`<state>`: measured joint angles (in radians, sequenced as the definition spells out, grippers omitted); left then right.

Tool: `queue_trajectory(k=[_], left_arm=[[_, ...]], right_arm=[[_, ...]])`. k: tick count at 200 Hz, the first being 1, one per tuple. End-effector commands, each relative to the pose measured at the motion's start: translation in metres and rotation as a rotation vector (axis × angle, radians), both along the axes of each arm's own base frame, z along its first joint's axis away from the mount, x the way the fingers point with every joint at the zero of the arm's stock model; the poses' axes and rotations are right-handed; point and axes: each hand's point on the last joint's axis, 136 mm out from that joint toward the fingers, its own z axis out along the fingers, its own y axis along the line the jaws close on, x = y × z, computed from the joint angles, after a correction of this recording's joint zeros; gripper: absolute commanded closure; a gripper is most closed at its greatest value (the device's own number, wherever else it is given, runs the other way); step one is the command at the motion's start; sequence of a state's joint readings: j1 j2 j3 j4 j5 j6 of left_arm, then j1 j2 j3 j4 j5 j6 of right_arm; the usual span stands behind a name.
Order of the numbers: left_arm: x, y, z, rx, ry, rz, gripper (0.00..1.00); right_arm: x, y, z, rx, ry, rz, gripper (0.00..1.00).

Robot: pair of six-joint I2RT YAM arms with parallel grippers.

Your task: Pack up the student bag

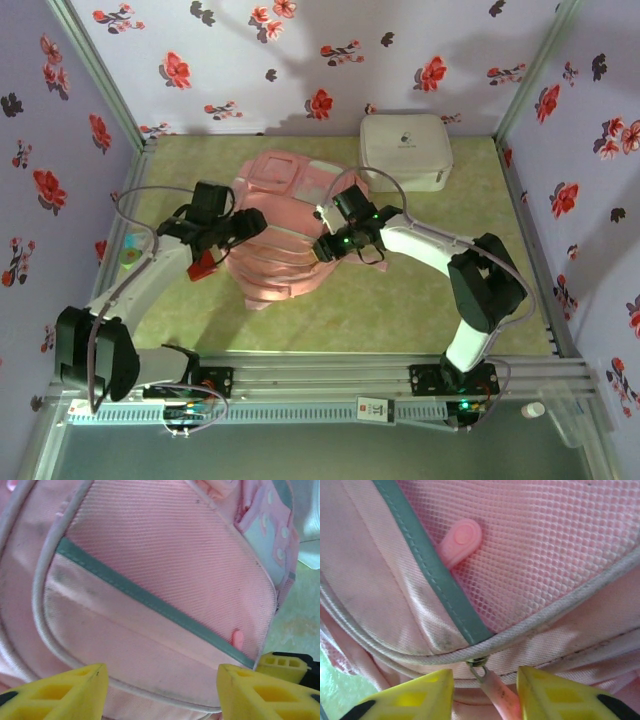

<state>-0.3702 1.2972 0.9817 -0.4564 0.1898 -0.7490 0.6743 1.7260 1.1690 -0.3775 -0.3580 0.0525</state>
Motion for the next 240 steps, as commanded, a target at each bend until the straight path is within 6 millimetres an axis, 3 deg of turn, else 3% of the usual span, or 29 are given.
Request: queue_trajectory(k=[1, 31, 72, 119, 159, 182, 240], left_arm=[[0.015, -0.012, 0.016, 0.016, -0.062, -0.046, 0.41], [0.036, -0.031, 0.017, 0.026, -0.082, -0.090, 0.42], [0.069, -0.061, 0.004, 0.022, -0.075, -0.146, 0.48], [0.092, -0.093, -0.005, 0.045, -0.068, -0.253, 0.51], [0.100, -0.108, -0.043, 0.102, 0.013, -0.308, 0.55], [0.103, -0.114, -0.061, 0.131, 0.052, -0.311, 0.56], [0.091, -0.105, -0.123, 0.222, 0.225, -0.200, 0.65]], right_arm=[[0.003, -0.010, -0.006, -0.079, -0.037, 0.001, 0.69], [0.003, -0.014, -0.007, -0.091, -0.048, -0.005, 0.83], [0.003, -0.016, -0.006, -0.082, -0.073, -0.023, 1.00], [0.036, -0.049, 0.010, -0.180, -0.222, -0.208, 1.00], [0.058, -0.067, 0.012, -0.204, -0.233, -0.305, 1.00], [0.048, -0.062, 0.011, -0.180, -0.191, -0.265, 1.00], [-0.011, -0.048, 0.008, -0.097, -0.066, -0.119, 1.00]])
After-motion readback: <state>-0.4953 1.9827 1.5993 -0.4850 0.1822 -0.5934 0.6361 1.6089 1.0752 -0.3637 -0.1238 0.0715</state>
